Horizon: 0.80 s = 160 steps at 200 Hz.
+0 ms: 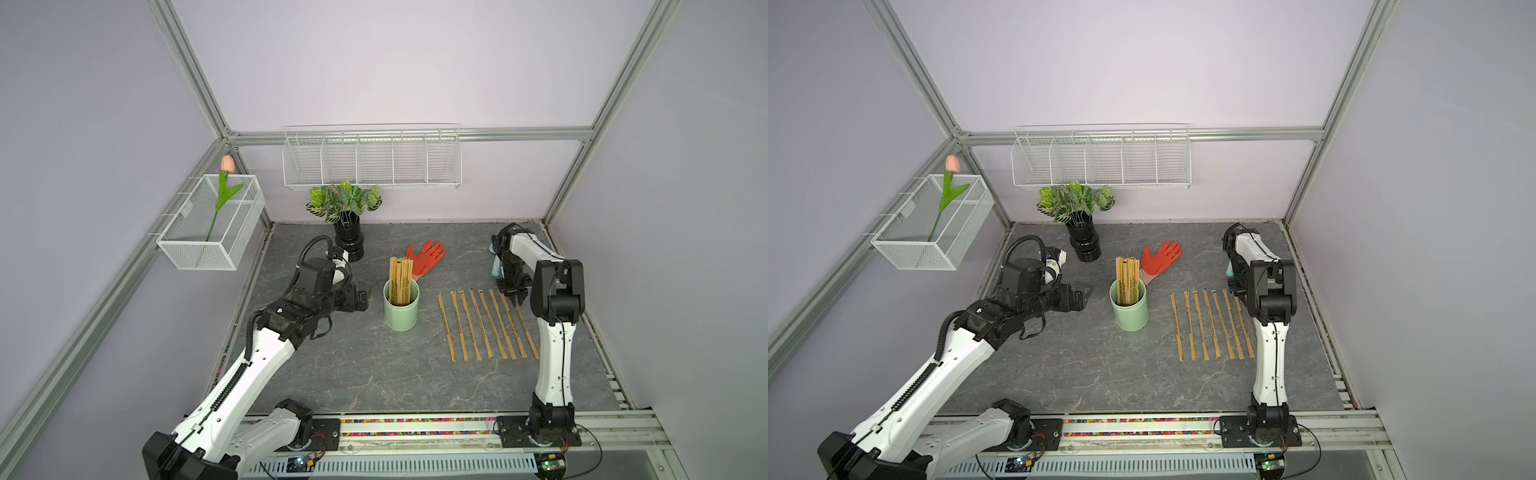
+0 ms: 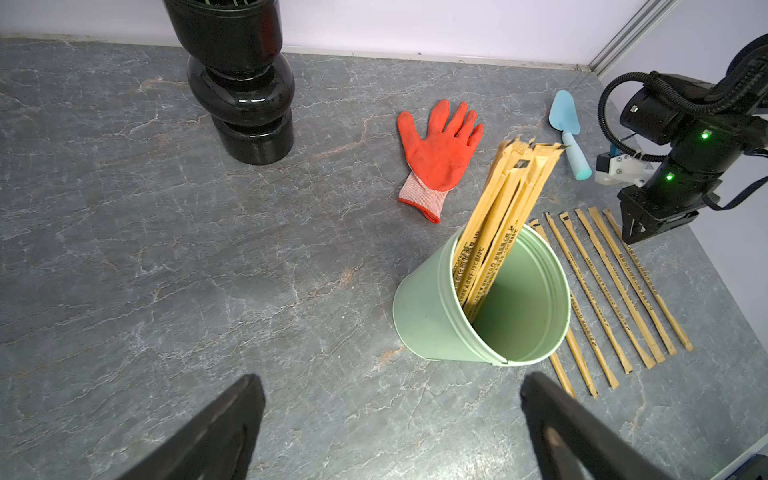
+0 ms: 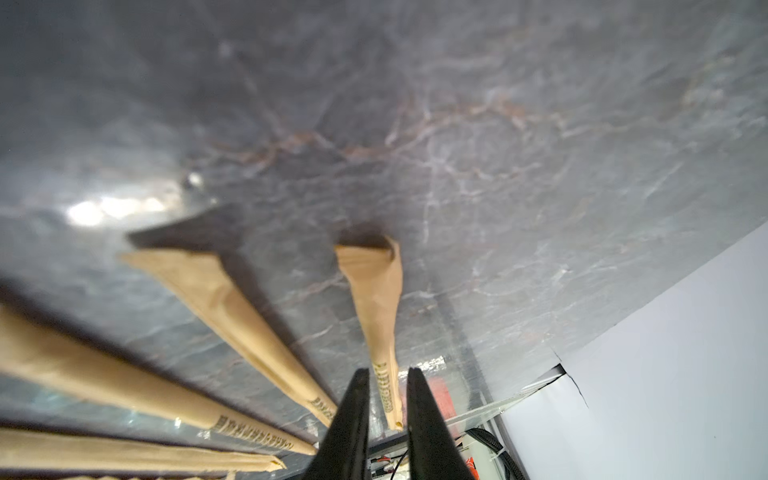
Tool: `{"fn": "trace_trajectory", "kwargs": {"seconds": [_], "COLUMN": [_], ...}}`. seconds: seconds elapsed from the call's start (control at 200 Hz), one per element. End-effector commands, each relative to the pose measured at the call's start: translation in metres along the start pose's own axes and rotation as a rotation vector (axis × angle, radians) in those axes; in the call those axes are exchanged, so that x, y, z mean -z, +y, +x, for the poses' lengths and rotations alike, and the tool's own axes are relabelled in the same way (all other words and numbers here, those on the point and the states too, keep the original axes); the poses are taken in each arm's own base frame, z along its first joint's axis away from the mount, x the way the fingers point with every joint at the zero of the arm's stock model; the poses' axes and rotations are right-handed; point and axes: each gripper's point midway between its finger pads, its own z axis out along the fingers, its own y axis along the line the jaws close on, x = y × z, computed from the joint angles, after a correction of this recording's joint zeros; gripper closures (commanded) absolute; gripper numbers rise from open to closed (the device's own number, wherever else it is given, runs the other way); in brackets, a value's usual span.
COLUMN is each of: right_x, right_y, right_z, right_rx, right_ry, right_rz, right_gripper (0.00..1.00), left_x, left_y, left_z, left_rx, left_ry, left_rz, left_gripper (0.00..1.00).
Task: Take the straws out of the storage container
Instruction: Place the straw at the center of the board.
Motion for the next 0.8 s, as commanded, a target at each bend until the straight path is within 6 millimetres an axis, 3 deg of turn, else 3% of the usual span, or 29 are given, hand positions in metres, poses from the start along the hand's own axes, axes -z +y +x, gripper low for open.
{"fn": "trace_trajectory", "kwargs": {"seconds": [0.0,0.23,0.425,0.525,0.71,0.795], "right_x": [-0.003,0.008,0.040,0.069,0.142,0.181], "right_y": [0.002,0.003,0.016,0.028,0.060,0.091], "right_z": [-0.001,0.003,0.011,0.018,0.041,0.060], "right_rx": [0.007,-0.007,-0.017,-0.008,0.027,0.073], "right_ry": [0.014,-0.021,-0.134,-0.241,-0.508,-0.651], "right_rz": [-0.011,-0.041,-0.131,-0.183,-0.289,-0.370], "right_gripper": [0.79,0.78,0.78,0.77,0.74,0.73], "left_x": [0.001,0.002,0.003,0.003,0.003,0.003], "left_y": [-0.002,-0.002,-0.002,-0.002,-0.002,-0.001], "left_z": [-0.002,-0.002,-0.003,-0.003,-0.003,-0.003], "left_rx": [-0.009,-0.010,-0.008,-0.009,-0.009,-0.008], "left_ry": [0.002,0.001,-0.003,-0.003,-0.005,-0.006], "left_rz": [0.000,-0.001,0.002,0.002,0.000,-0.002], "left_gripper": [0.00,0.00,0.00,0.00,0.00,0.00]}}
